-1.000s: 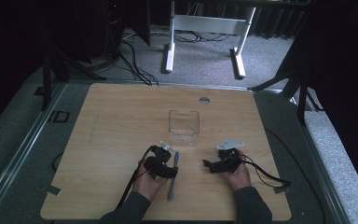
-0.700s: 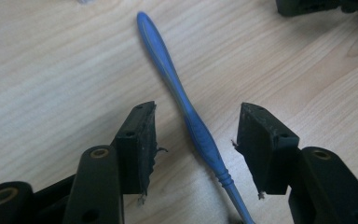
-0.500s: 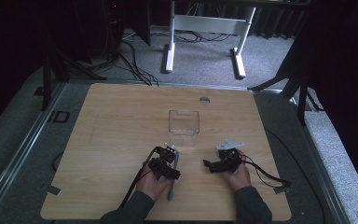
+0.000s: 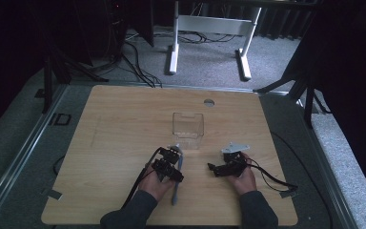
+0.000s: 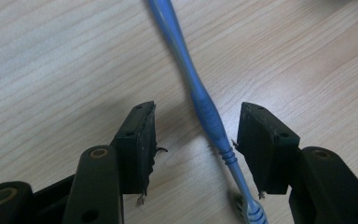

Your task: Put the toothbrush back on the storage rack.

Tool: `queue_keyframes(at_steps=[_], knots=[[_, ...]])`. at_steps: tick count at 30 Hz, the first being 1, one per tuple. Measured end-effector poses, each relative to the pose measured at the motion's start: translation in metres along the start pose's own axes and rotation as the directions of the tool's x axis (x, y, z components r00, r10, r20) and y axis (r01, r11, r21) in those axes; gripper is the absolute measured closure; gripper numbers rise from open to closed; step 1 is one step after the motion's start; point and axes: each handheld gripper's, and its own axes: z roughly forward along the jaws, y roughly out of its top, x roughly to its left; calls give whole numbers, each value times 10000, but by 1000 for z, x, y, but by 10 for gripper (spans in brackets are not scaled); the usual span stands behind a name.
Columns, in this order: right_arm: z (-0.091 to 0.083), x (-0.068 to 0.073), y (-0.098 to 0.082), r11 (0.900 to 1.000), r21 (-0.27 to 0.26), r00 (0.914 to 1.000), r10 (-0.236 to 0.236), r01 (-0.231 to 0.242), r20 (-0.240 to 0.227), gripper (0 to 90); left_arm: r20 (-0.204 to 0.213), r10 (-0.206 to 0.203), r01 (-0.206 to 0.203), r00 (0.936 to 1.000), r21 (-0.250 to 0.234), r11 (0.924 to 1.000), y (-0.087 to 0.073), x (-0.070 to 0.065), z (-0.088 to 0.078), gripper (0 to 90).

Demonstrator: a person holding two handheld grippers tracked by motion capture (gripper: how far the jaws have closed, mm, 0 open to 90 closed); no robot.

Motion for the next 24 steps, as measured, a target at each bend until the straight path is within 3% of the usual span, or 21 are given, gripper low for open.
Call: queue_keyframes(at_steps=[9, 15, 24], knots=[[0, 0, 0, 10000, 2, 10000, -4, 4, 3, 111, -215, 150, -141, 9997, 395, 9991, 4, -9, 3, 494], [0, 0, 0, 10000, -2, 10000, 7, -7, 3, 111, -260, 473, -455, 9985, 664, 9968, 7, -18, 12, 518], [0, 0, 0, 10000, 0, 10000, 12, -12, 2, 111, -724, 735, -674, 9947, 834, 9942, 9, -22, 18, 540]])
